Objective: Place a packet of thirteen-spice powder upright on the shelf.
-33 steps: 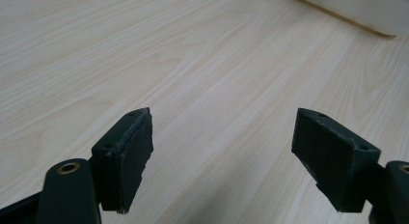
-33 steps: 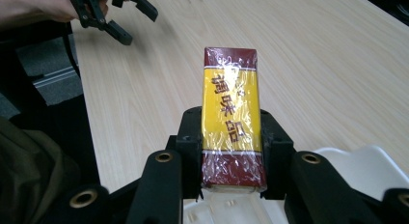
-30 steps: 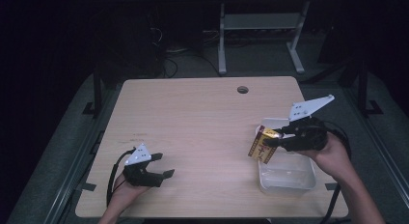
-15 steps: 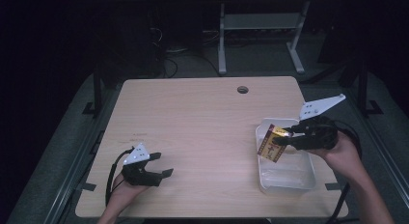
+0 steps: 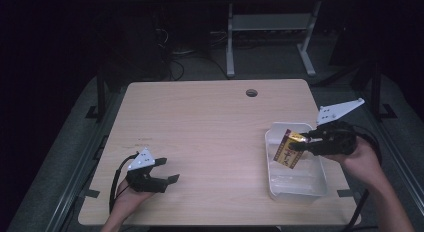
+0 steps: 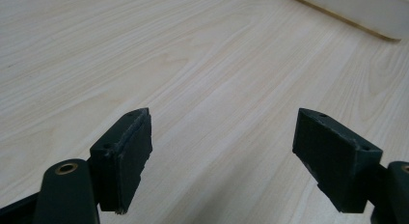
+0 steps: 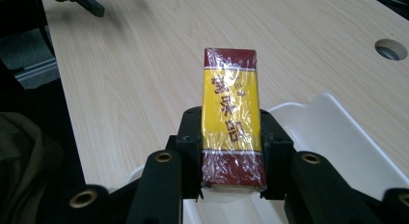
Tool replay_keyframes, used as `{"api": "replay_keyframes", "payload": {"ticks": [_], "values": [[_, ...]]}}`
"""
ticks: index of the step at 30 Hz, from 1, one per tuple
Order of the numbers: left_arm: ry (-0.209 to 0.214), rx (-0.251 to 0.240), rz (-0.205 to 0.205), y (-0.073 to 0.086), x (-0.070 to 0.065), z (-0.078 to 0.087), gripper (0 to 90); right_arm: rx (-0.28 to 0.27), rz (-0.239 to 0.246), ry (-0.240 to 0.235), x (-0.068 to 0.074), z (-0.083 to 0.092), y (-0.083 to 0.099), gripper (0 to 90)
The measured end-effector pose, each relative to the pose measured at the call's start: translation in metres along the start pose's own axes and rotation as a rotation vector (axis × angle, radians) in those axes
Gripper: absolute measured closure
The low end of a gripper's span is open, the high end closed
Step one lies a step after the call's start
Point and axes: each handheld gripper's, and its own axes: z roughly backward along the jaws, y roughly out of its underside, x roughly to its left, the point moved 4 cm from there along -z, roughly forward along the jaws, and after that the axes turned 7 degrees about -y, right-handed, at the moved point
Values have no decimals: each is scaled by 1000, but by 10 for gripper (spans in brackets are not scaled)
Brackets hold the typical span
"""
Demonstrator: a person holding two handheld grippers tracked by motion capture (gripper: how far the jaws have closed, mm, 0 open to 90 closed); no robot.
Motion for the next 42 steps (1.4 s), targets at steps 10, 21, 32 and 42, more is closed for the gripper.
{"api": "replay_keyframes", "payload": {"ticks": [10,21,32,42], "values": [[1,2,0,0,1,-1,212,19,8,-8,0,4,10,676],[1,1,5,0,1,-2,212,44,14,-24,-3,-2,17,676],[2,0,7,0,1,-2,212,75,22,-29,-5,-10,19,675],[3,-2,10,0,2,-2,213,93,12,-36,-9,-21,24,674]]}}
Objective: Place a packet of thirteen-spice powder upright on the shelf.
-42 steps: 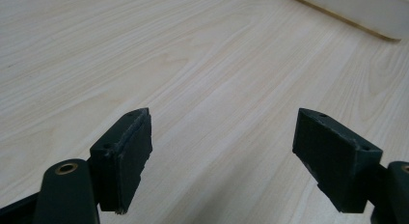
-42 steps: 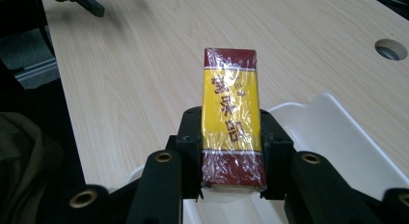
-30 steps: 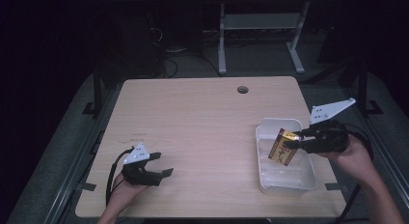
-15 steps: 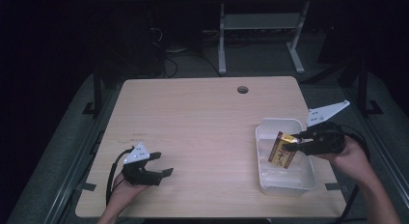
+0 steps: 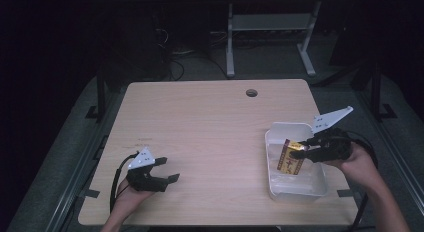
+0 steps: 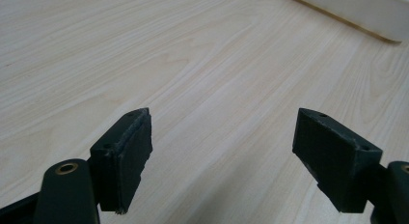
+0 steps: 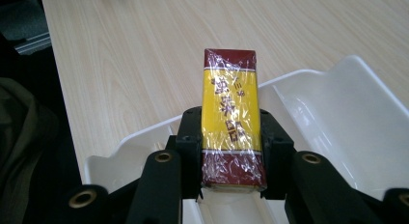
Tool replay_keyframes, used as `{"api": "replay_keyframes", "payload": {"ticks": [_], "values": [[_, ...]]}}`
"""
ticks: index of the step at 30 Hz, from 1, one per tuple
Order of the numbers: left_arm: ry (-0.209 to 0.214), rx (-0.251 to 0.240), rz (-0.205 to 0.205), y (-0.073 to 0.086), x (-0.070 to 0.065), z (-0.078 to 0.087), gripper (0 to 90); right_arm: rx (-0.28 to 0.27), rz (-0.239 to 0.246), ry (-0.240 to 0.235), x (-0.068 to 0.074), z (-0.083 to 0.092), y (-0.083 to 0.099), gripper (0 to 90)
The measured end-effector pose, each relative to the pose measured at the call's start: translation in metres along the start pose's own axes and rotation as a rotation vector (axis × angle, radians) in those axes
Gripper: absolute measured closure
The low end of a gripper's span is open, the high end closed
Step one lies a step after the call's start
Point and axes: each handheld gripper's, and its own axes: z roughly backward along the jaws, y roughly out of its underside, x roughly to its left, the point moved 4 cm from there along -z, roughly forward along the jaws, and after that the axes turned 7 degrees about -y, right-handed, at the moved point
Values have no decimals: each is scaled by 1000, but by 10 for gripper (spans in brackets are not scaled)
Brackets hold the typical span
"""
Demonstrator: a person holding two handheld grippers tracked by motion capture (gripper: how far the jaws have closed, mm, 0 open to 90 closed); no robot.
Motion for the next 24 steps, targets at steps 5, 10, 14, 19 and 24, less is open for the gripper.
{"api": "replay_keyframes", "payload": {"ticks": [5,10,14,19,24], "values": [[1,0,-1,0,0,0,213,17,-5,-6,-3,-8,4,674],[1,2,-3,0,0,0,213,30,-20,-10,-6,-15,8,673],[2,2,-1,0,0,0,213,35,-27,-10,-8,-19,11,673],[3,3,-2,0,0,-1,214,45,-36,-4,-10,-22,16,670],[4,5,-2,0,0,-1,214,53,-45,0,-10,-24,20,665]]}}
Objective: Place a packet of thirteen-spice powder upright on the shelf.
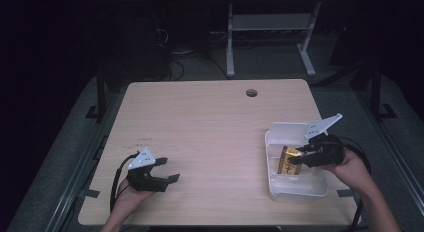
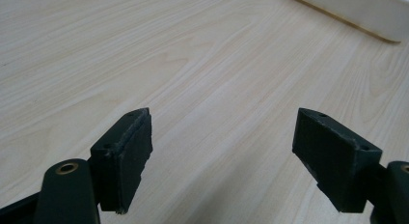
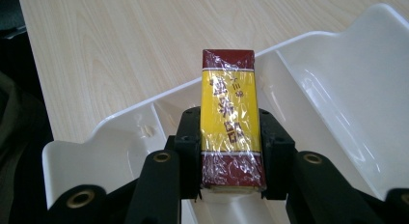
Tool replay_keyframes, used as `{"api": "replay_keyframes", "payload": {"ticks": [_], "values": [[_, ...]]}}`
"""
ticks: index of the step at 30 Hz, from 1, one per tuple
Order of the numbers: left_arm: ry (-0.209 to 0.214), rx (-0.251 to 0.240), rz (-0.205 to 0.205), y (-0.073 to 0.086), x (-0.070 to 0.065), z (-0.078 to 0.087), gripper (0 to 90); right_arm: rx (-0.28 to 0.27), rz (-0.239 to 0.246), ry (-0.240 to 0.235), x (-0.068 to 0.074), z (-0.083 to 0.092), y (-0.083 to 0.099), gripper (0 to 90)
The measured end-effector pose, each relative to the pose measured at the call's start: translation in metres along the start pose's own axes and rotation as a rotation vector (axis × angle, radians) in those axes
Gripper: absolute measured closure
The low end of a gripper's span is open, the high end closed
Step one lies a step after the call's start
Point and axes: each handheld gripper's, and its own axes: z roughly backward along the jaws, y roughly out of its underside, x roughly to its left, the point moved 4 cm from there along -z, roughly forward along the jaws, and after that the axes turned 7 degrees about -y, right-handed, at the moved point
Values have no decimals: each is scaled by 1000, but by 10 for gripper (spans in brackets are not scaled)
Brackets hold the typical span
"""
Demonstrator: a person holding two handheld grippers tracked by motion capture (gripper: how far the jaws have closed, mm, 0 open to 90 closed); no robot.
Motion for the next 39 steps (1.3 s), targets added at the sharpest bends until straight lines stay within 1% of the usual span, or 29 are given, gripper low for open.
{"api": "replay_keyframes", "payload": {"ticks": [4,12,19,23,26,31,32,35,39], "values": [[2,1,-1,0,0,0,214,-4,-12,5,0,1,4,659],[2,2,-1,0,-1,0,214,-15,-31,26,-1,3,11,607],[4,2,-1,0,-1,-1,214,-5,-49,37,-2,4,20,598],[6,5,-1,0,-1,-1,213,11,-56,44,0,3,25,597],[7,4,0,0,-1,-1,214,27,-52,53,0,3,29,600],[7,4,0,0,-1,-2,213,53,-54,69,0,5,33,616],[8,4,0,0,-1,-2,213,59,-51,76,0,6,32,628],[9,4,2,0,-1,-3,214,77,-36,84,0,7,30,631],[10,4,3,0,-1,-3,213,98,-16,108,-1,7,26,626]]}}
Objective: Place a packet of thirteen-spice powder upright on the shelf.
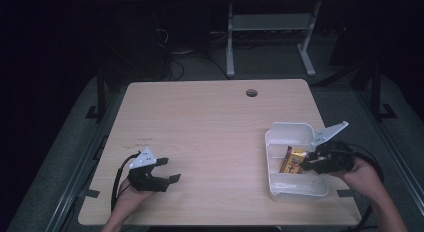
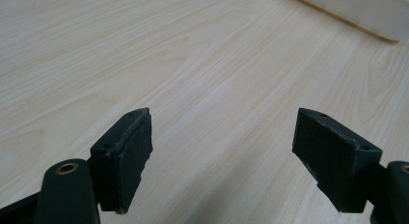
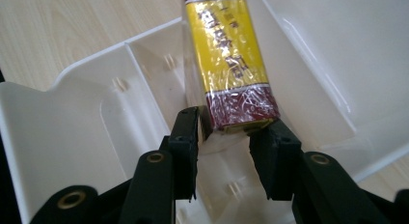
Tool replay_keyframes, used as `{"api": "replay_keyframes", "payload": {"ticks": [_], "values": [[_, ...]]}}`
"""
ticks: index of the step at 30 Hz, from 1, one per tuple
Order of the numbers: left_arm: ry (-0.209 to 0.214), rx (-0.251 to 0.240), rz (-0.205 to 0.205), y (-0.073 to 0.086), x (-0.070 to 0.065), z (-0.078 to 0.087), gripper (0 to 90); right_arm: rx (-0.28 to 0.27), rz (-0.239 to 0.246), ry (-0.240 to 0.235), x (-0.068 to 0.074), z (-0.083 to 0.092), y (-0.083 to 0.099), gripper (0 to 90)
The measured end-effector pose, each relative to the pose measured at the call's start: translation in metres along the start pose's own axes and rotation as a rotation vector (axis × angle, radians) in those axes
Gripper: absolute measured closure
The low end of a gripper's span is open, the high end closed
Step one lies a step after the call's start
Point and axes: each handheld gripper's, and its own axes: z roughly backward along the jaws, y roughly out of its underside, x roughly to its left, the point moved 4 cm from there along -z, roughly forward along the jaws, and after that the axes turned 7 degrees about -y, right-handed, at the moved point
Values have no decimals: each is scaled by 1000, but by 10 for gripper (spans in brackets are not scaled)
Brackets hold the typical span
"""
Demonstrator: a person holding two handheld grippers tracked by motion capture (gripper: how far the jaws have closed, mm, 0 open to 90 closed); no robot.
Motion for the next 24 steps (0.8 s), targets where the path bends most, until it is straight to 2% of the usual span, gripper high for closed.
{"api": "replay_keyframes", "payload": {"ticks": [5,11,15,24], "values": [[1,-2,-2,0,0,0,214,-5,6,15,-1,1,-3,617],[1,3,-4,0,0,-1,213,-32,-11,6,0,1,-2,595],[1,4,-6,0,0,-1,213,-69,-15,-12,1,3,-5,551],[5,3,-5,0,0,0,213,-103,-28,-29,4,5,-14,453]]}}
